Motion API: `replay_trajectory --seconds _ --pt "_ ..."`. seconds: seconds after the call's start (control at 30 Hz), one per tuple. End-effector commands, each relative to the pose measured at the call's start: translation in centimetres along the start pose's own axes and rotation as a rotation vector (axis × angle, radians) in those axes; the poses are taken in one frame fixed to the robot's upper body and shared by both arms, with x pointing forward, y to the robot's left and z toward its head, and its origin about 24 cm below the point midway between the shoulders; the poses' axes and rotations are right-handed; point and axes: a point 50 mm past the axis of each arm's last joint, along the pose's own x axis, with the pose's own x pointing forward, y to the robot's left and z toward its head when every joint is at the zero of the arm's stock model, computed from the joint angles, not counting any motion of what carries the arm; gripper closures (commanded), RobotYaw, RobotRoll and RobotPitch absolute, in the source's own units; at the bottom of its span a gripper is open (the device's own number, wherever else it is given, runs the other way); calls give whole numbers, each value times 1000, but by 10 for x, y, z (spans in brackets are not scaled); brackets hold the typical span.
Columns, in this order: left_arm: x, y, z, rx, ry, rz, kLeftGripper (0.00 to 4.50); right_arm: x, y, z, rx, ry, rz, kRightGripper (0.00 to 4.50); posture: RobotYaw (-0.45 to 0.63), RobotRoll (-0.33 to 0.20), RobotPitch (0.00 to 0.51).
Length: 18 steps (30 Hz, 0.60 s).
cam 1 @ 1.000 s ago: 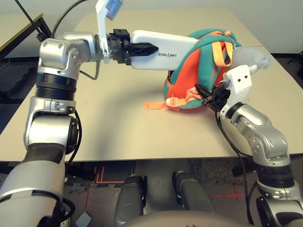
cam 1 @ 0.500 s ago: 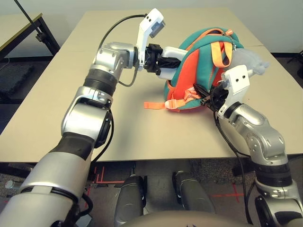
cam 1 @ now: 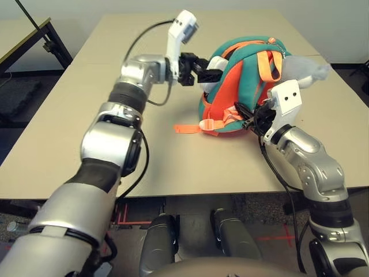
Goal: Put the pencil case into the backpack and zip it.
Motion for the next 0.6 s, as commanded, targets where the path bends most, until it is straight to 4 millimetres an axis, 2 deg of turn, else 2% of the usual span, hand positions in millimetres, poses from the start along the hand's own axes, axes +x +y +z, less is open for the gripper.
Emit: replay_trajectory --seconds 0.03,0.13,0.23,0.4,0.6 --pt "-15 -6 7 0 -15 -14 0 4 4 -3 2 12 35 3866 -227 0 63" --pt "-32 -9 8 7 -22 13 0 6 4 -3 0 11 41 3866 -216 0 60" --pt "-37 -13 5 -6 -22 18 0 8 4 -3 0 9 45 3866 -208 0 55" --pt "-36 -18 -10 -30 9 31 0 11 5 -2 -4 3 56 3866 -203 0 51" --pt "-30 -19 -18 -44 27 40 0 10 4 -2 -8 3 57 3866 -209 0 51"
